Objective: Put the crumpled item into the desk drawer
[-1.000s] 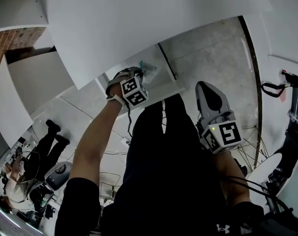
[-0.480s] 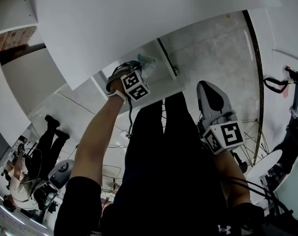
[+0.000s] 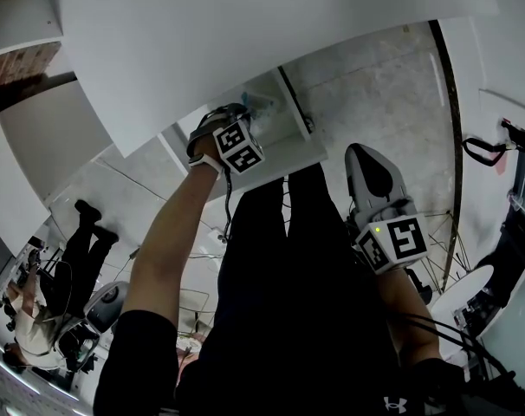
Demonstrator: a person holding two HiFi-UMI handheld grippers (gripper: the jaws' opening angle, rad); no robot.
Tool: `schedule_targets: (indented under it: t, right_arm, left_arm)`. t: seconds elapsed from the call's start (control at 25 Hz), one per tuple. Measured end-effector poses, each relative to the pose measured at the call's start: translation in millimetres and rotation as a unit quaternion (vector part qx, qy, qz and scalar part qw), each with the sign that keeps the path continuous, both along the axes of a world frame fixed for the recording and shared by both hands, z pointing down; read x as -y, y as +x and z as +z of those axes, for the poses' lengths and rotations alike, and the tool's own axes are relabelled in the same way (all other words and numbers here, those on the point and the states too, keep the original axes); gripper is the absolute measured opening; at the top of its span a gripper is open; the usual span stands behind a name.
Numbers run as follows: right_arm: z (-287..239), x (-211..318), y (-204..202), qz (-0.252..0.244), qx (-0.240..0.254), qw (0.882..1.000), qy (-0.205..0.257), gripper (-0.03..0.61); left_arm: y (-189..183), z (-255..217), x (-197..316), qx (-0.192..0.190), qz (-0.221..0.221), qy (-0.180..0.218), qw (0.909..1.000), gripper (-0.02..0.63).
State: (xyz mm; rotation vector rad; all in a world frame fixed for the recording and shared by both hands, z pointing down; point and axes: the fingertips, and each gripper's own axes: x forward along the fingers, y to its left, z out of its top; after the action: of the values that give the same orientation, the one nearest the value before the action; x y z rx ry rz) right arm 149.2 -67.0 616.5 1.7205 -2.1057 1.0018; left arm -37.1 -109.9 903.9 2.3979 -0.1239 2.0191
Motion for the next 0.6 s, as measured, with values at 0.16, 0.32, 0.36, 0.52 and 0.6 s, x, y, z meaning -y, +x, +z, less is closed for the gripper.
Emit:
schedule_targets:
  t: [0.16, 0.32, 0.36, 0.52, 0.6]
  right_arm:
    - [-4, 1, -3, -0.007, 0.0, 1.0, 0.006, 0.003]
    - [-12, 2, -8, -0.017, -0.001, 1.0, 0.017, 0.003]
    - [-14, 2, -10, -0.019, 0.0, 1.0, 0.022, 0.003]
    - [-27, 0, -18, -0.027, 0.003, 0.999, 0.032, 0.003]
    - [-35, -2, -22, -0.033, 0.003, 0.999, 0.037, 0.003]
  left_arm:
    - [-4, -5, 0, -0.005, -0.009, -0.002, 0.9999, 0.107]
    - [-9, -15, -1, -0.021, -0.019, 0.004, 0.9996, 0.143]
    - [-11, -19, 0, -0.024, -0.022, 0.008, 0.9994, 0.146]
    - [-22, -40, -1, -0.033, -0.04, 0.023, 0.9984, 0.15]
    - [-26, -57, -2, -0.043, -0.051, 0.033, 0.9972, 0.15]
